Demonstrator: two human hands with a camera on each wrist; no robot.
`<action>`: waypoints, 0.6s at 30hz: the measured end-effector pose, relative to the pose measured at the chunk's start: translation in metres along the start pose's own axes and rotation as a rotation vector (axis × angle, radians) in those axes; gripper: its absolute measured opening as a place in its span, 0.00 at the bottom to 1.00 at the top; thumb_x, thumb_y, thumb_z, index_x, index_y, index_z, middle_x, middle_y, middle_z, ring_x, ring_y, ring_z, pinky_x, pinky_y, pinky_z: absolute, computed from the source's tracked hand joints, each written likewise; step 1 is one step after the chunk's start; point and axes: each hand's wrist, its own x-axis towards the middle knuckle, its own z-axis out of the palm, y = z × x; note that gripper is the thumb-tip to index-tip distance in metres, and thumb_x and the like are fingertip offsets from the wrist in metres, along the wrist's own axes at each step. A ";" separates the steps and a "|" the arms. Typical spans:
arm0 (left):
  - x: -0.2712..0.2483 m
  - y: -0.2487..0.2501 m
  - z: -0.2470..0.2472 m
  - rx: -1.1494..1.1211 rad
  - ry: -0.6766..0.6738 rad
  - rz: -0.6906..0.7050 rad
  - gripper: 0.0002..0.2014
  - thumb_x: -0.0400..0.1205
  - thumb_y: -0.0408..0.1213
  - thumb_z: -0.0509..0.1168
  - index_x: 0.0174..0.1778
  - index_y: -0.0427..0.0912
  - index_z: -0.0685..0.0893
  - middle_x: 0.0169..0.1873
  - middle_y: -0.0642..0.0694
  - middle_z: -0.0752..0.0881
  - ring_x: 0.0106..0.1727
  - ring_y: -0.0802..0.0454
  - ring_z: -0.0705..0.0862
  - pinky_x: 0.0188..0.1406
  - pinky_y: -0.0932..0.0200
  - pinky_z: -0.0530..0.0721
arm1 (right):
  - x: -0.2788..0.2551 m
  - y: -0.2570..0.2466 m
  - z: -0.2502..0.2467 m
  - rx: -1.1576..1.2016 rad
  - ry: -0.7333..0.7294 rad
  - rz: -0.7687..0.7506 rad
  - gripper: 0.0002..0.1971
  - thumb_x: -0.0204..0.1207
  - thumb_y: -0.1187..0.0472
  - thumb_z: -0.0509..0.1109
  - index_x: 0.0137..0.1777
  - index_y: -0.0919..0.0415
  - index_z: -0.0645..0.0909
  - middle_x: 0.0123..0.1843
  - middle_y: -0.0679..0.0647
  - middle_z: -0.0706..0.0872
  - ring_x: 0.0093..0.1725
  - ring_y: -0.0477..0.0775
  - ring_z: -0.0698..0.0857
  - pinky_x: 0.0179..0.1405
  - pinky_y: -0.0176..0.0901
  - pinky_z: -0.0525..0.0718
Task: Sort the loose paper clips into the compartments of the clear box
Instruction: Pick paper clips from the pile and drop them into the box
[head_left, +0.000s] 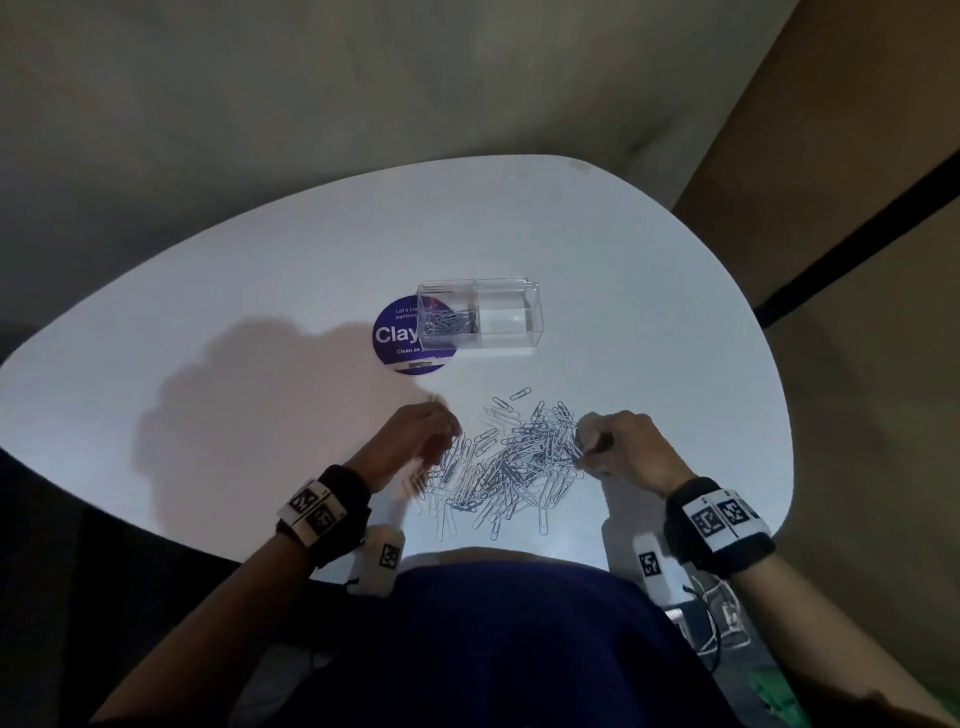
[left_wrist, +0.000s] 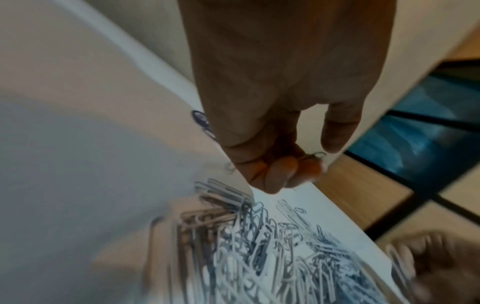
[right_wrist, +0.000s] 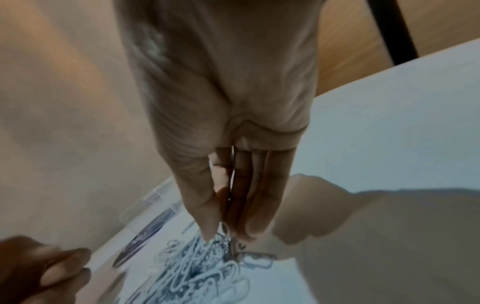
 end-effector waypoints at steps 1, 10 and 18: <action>0.003 0.003 0.004 0.021 -0.015 -0.003 0.09 0.80 0.38 0.63 0.36 0.37 0.80 0.26 0.47 0.78 0.26 0.51 0.73 0.27 0.58 0.71 | -0.001 -0.002 -0.003 0.068 0.004 0.013 0.10 0.66 0.73 0.81 0.30 0.69 0.81 0.22 0.38 0.83 0.24 0.36 0.80 0.28 0.24 0.74; 0.053 0.013 0.028 0.891 0.086 0.442 0.11 0.84 0.33 0.57 0.53 0.37 0.84 0.42 0.41 0.89 0.40 0.40 0.87 0.41 0.46 0.86 | 0.008 0.000 -0.006 0.310 -0.021 -0.077 0.05 0.69 0.77 0.80 0.43 0.72 0.88 0.32 0.42 0.88 0.29 0.40 0.84 0.32 0.38 0.83; 0.066 0.010 0.024 1.126 0.076 0.551 0.09 0.78 0.39 0.70 0.53 0.46 0.87 0.43 0.47 0.89 0.46 0.45 0.86 0.42 0.54 0.82 | 0.020 -0.003 -0.013 0.190 -0.088 -0.209 0.12 0.70 0.65 0.83 0.53 0.57 0.93 0.46 0.45 0.93 0.41 0.43 0.90 0.43 0.34 0.87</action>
